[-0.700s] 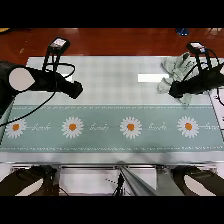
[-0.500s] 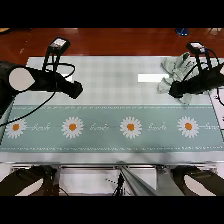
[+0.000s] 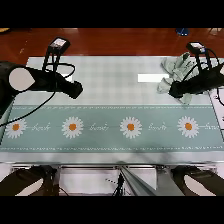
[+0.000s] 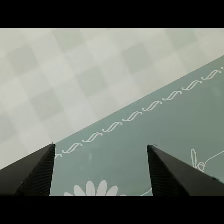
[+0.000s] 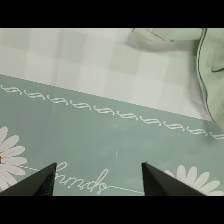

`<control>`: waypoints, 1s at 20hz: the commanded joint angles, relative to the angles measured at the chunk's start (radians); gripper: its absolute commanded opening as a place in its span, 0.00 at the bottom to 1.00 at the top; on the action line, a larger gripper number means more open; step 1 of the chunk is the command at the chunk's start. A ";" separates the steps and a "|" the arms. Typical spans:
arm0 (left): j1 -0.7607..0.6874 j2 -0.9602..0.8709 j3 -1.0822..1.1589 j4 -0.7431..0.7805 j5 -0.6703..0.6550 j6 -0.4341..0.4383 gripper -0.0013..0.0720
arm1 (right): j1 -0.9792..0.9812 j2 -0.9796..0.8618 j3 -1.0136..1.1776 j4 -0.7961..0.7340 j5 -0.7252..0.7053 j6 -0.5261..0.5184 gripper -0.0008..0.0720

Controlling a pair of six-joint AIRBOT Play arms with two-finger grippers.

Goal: Fold the shirts.

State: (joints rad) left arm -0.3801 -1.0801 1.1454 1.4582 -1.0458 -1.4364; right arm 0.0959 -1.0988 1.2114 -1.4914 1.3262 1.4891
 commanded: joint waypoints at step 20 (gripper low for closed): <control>0.035 -0.024 0.000 0.008 0.260 0.000 0.99 | -0.216 -0.085 0.001 -0.346 -0.654 0.412 0.82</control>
State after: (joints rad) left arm -0.3557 -1.1030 1.1454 1.4624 -0.8375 -1.4364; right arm -0.0135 -1.1397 1.2114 -1.7813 0.8448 1.7542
